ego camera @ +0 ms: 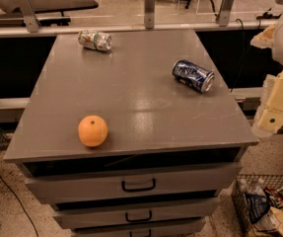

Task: Place pepsi can upright

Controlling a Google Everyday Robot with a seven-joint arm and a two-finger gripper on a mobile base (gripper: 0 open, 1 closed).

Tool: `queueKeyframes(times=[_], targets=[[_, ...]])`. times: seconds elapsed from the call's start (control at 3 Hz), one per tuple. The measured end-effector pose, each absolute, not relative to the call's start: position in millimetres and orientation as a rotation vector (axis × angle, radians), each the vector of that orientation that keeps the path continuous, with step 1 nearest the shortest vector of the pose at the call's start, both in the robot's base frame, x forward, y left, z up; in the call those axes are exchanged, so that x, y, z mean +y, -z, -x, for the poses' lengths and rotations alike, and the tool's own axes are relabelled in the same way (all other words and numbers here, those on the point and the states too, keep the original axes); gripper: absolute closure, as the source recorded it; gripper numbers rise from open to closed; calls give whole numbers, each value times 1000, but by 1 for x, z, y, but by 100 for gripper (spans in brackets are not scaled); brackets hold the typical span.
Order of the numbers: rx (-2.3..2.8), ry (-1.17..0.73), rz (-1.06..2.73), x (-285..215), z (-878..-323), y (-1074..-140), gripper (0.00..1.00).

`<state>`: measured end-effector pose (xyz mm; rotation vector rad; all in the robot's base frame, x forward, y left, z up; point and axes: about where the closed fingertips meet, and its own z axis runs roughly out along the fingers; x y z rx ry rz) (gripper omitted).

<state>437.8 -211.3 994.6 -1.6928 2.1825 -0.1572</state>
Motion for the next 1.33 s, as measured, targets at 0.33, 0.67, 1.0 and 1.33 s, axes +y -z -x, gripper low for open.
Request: queueKeyframes(times=[0.33, 0.67, 1.0, 1.33], targets=[[2182, 157, 1693, -211, -438, -995, 0], [2144, 194, 1684, -202, -473, -989, 0], [2127, 235, 1639, -190, -540, -976, 0], [2167, 226, 1567, -180, -604, -953, 0]])
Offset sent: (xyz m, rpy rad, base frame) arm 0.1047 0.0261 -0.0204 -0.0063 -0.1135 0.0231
